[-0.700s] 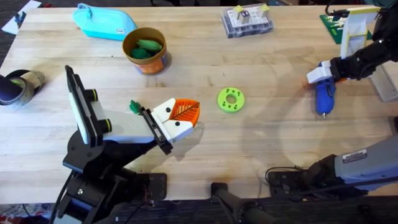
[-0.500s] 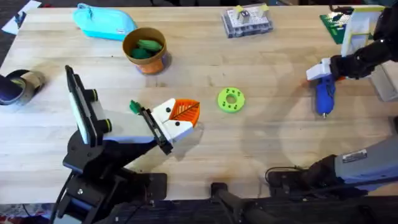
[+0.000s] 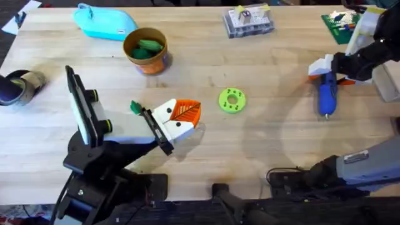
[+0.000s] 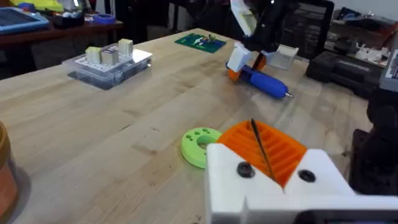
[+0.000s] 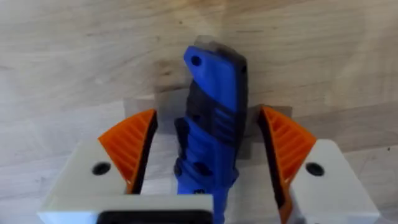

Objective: Pick up the gripper from the table and insert it into the empty holder that is missing its gripper. Then pick up a screw, insert it into the mounting hole, and use the screwdriver to tighten it. Finally, clean up the table by picking up the vegetable and placing it into the bucket.

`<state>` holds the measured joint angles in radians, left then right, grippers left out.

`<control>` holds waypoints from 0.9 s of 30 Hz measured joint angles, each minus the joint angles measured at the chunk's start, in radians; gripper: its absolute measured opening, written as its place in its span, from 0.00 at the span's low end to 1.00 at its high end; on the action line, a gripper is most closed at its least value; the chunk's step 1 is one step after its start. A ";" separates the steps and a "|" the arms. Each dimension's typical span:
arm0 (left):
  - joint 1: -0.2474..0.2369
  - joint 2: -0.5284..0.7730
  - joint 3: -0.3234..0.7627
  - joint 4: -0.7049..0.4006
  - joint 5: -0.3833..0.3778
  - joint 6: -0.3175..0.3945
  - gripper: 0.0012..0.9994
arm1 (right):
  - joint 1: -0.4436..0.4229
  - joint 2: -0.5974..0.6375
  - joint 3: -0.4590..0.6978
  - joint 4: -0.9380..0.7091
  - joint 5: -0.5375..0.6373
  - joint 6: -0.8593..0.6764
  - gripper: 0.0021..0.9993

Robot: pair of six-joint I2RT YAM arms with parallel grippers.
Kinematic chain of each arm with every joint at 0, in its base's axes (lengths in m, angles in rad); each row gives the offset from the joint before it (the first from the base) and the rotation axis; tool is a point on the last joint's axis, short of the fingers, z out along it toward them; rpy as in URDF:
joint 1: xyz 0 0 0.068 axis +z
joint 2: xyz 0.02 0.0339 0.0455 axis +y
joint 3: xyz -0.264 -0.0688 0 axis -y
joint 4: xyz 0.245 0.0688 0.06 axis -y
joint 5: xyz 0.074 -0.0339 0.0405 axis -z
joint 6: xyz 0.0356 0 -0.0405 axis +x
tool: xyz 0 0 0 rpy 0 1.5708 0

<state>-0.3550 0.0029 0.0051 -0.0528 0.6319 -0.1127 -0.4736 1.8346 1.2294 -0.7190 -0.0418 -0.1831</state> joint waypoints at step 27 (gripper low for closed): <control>0.000 0.000 0.000 0.000 0.000 0.000 0.02 | -0.011 0.044 0.037 -0.002 0.066 0.133 0.25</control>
<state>-0.3550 0.0029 0.0051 -0.0528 0.6319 -0.1127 -0.4847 1.8787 1.2663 -0.7215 0.0242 -0.0505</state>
